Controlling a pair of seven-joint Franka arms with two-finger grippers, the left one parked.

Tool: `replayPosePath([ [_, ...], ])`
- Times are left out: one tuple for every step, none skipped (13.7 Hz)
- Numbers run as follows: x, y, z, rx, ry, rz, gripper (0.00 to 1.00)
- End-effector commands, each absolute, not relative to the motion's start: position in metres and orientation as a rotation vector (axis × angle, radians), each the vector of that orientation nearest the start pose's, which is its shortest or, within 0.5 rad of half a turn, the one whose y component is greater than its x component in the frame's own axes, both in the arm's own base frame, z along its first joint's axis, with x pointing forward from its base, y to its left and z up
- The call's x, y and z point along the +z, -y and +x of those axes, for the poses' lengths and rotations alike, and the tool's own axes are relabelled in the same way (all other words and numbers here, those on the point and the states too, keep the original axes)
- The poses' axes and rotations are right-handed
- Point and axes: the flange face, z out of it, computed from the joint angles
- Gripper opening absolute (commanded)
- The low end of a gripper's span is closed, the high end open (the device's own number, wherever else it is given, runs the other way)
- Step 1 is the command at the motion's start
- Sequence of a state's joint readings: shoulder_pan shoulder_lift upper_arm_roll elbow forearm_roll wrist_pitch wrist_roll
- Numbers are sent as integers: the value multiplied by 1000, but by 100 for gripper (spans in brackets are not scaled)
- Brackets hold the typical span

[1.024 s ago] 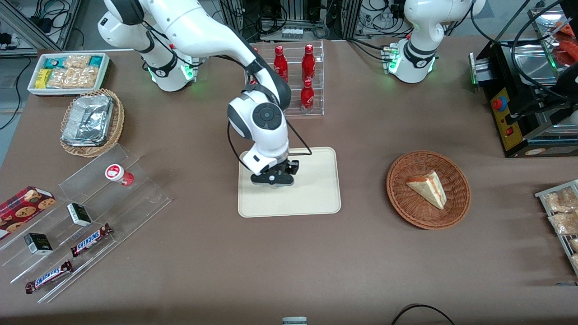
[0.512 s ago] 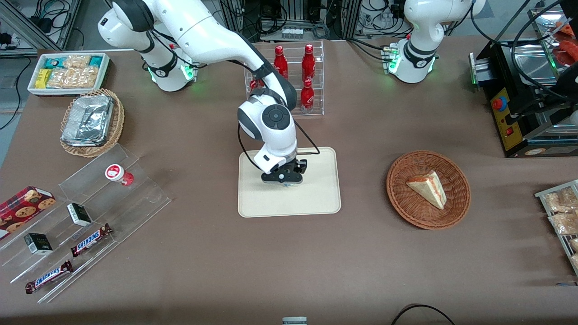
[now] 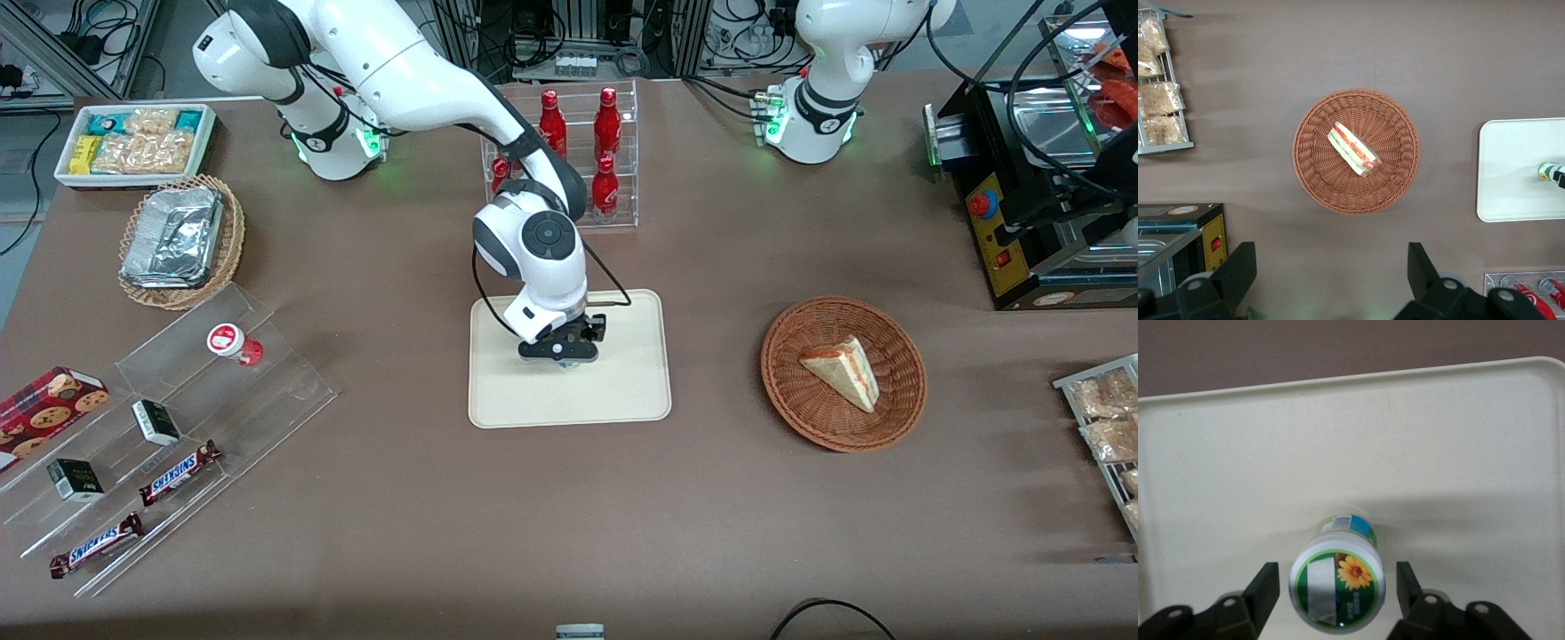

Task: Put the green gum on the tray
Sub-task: 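Lower the gum tub onto the tray and open the right gripper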

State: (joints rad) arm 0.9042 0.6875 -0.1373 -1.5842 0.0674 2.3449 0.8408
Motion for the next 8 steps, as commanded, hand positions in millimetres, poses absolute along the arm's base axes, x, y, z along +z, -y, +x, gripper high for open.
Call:
replayPosePath([
  [249,-505,502,-129,-157,-3083,98],
  [253,-503,505,-133,-157,-3079,98],
  [271,-498,511,-142,-170,-3066,98],
  [294,-491,512,-119,-174,-3076,98],
  [319,-476,519,-94,-207,-3085,98],
  [344,-460,524,-76,-237,-3085,98],
  [369,-443,528,-67,-255,-3079,98],
  [391,-427,530,-71,-259,-3068,98],
])
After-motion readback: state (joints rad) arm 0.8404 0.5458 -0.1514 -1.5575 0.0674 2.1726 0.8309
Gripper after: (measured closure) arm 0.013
